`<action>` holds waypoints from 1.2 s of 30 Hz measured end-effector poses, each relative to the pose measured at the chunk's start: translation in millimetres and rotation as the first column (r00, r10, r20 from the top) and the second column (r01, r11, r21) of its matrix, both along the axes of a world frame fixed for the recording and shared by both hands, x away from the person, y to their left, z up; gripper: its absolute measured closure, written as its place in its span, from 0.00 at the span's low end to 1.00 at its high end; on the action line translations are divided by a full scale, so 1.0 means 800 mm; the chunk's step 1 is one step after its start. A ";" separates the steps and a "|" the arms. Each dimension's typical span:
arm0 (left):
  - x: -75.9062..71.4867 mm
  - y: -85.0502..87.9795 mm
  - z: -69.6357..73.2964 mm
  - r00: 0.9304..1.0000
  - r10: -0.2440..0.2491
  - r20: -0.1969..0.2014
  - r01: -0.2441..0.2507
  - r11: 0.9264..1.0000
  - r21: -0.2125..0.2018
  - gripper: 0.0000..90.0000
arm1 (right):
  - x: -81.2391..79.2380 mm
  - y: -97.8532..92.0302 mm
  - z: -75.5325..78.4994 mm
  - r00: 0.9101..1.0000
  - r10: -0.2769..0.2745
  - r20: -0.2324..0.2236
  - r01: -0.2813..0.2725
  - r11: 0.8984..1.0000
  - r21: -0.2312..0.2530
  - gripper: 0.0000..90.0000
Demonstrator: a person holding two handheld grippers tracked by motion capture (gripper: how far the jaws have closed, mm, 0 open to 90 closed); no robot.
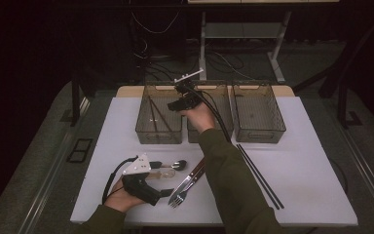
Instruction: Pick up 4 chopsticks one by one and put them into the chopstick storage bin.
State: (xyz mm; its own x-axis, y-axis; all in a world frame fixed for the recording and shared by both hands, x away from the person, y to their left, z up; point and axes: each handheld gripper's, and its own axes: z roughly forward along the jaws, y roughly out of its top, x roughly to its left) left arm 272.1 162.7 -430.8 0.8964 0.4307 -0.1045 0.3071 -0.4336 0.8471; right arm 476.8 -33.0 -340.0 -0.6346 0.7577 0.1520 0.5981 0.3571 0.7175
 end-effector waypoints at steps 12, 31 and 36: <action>0.000 0.001 0.000 1.000 0.011 -0.012 -0.011 1.000 -0.024 0.00 | -0.034 -0.052 0.012 0.998 0.035 0.056 -0.037 0.999 0.029 0.36; 0.001 0.002 -0.001 1.000 0.017 -0.013 -0.017 1.000 -0.010 0.00 | -0.104 -0.143 0.001 0.996 0.068 0.065 -0.070 0.997 0.028 0.35; 0.001 0.002 -0.002 1.000 0.022 -0.014 -0.023 1.000 -0.010 0.00 | -0.122 -0.169 -0.012 0.996 0.059 0.070 -0.061 0.998 0.028 0.37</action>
